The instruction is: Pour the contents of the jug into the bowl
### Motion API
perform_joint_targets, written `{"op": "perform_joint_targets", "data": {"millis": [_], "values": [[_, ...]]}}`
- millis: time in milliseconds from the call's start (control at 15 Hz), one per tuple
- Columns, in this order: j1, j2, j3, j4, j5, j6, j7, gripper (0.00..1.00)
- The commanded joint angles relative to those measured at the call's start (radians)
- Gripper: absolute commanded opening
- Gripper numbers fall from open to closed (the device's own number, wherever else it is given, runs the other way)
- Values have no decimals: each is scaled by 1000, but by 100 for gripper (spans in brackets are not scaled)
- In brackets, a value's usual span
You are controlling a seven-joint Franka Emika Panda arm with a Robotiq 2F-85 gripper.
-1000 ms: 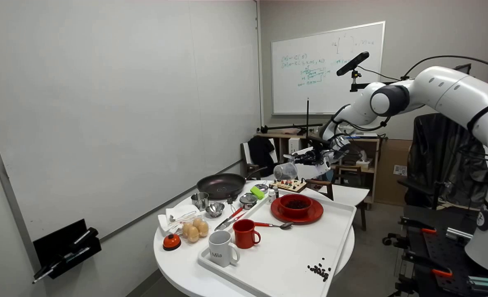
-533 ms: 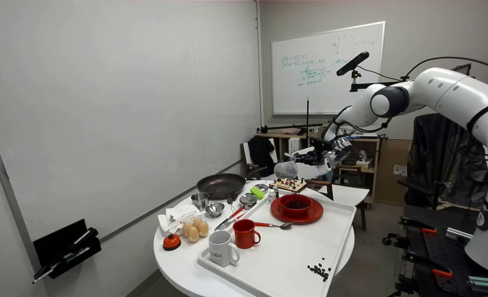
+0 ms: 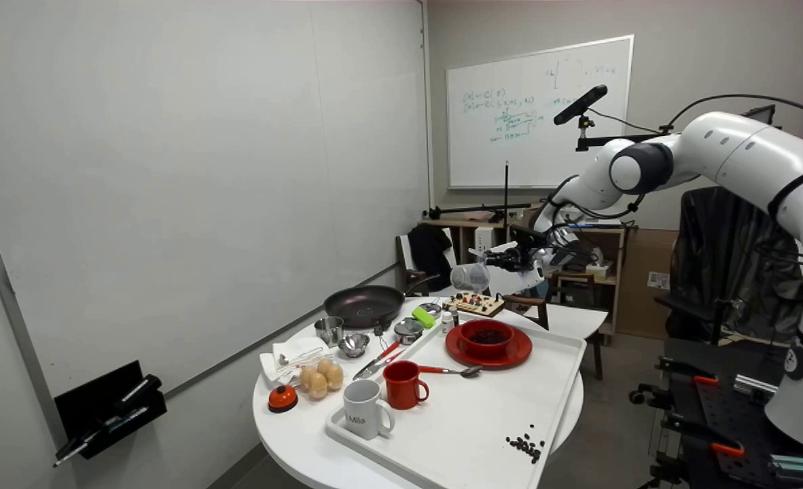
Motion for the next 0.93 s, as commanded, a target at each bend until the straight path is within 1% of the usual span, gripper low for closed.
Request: {"op": "perform_joint_targets", "data": {"millis": [0, 467, 867], "values": [[-14, 28, 13, 32, 33, -47, 5, 10], [-24, 39, 23, 29, 76, -73, 16, 11], [-28, 42, 22, 23, 91, -87, 13, 11]]}}
